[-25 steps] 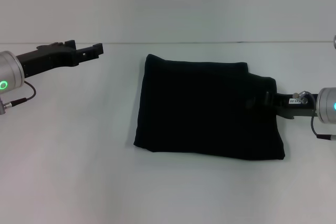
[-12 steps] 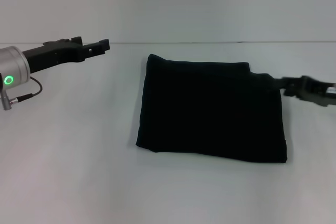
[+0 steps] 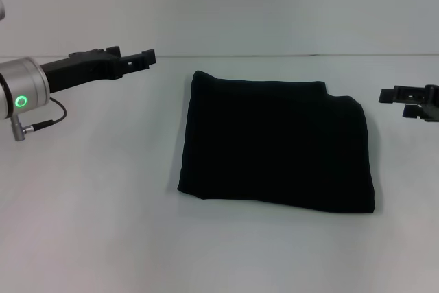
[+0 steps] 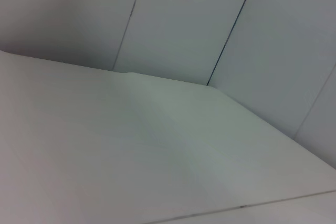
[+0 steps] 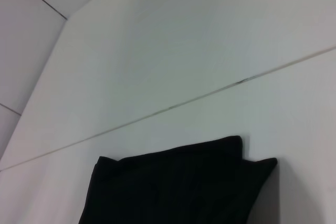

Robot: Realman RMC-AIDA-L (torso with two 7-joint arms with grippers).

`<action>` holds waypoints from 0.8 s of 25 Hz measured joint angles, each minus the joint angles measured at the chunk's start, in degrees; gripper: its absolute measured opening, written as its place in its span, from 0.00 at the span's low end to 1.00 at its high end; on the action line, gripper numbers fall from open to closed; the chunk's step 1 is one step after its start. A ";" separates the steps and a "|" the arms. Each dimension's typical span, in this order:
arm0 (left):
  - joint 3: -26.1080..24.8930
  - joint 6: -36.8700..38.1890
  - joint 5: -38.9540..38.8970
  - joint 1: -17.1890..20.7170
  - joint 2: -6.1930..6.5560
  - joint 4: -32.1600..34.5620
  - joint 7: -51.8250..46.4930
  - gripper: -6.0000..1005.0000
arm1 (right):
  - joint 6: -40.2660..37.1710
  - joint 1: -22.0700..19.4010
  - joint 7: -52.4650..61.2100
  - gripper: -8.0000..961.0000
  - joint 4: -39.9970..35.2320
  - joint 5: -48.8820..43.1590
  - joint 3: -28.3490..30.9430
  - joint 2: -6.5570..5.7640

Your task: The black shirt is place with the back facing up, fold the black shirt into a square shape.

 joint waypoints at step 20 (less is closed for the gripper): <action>0.04 -0.30 0.00 -0.33 -0.20 -0.09 0.55 0.93 | 13.92 6.49 1.16 0.87 6.72 -2.07 -5.53 4.41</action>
